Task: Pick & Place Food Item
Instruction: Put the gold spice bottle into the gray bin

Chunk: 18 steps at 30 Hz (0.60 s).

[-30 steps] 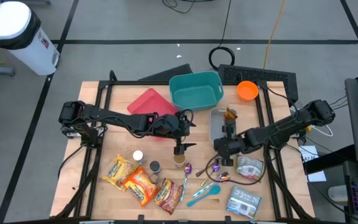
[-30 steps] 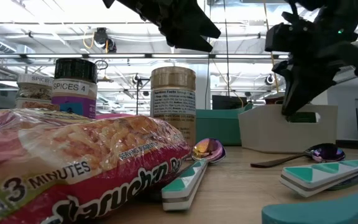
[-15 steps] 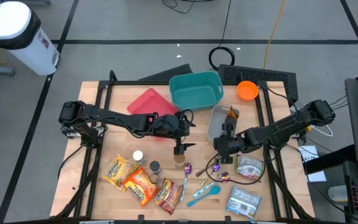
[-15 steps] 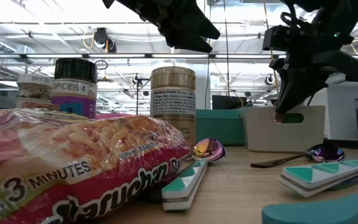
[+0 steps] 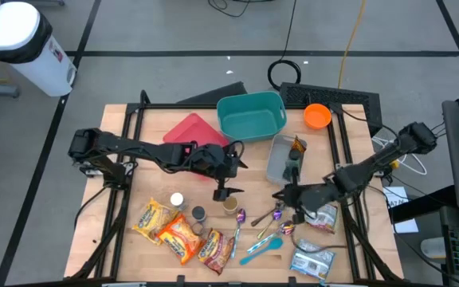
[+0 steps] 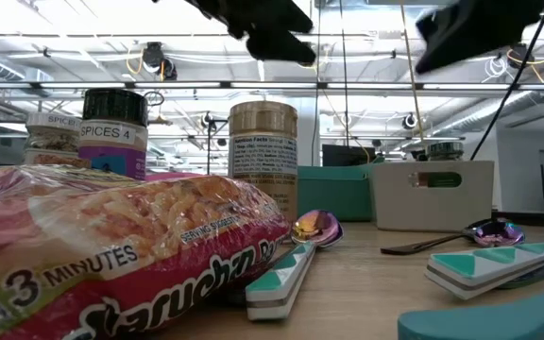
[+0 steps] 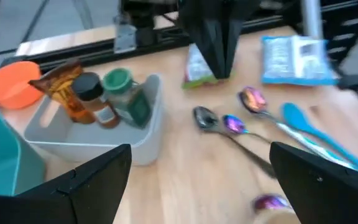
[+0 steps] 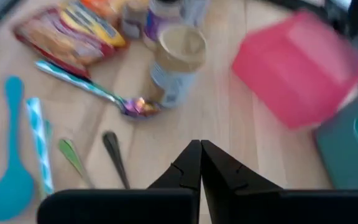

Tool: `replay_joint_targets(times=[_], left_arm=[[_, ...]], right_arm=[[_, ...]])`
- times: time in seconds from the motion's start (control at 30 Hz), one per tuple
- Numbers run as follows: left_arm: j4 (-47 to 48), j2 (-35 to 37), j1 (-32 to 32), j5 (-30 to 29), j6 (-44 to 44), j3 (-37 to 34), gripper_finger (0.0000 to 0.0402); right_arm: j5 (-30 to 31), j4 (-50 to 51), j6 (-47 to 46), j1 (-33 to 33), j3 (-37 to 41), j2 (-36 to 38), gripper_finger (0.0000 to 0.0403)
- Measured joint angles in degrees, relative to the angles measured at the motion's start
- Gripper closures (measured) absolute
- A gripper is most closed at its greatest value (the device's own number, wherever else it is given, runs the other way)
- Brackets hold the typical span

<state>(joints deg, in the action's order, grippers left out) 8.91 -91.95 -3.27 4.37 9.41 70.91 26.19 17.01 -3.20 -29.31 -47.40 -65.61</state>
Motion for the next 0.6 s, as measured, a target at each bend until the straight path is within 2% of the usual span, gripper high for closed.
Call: replay_joint_targets(times=[0.17, 0.33, 0.5, 0.6], left_arm=[[-2.0, 4.5, -1.4, 2.9, 1.8, -2.7, 0.0011], [-9.0, 11.5, -1.6, 3.1, 1.3, -11.8, 0.0011], [-17.3, 21.6, -0.9, -1.5, -0.8, -21.8, 0.0011], [-23.9, 26.1, -1.0, -0.8, -2.0, -27.1, 0.0011]], right_arm=[[4.1, -2.4, 2.8, -4.9, 0.0, 1.4, 0.0403], [8.7, -2.4, 2.9, -7.2, 0.0, 1.6, 0.0403], [10.0, -2.5, 3.1, -6.9, 0.0, 1.6, 0.0403], [10.0, -2.6, 4.0, -6.3, 0.0, 1.6, 0.0403]])
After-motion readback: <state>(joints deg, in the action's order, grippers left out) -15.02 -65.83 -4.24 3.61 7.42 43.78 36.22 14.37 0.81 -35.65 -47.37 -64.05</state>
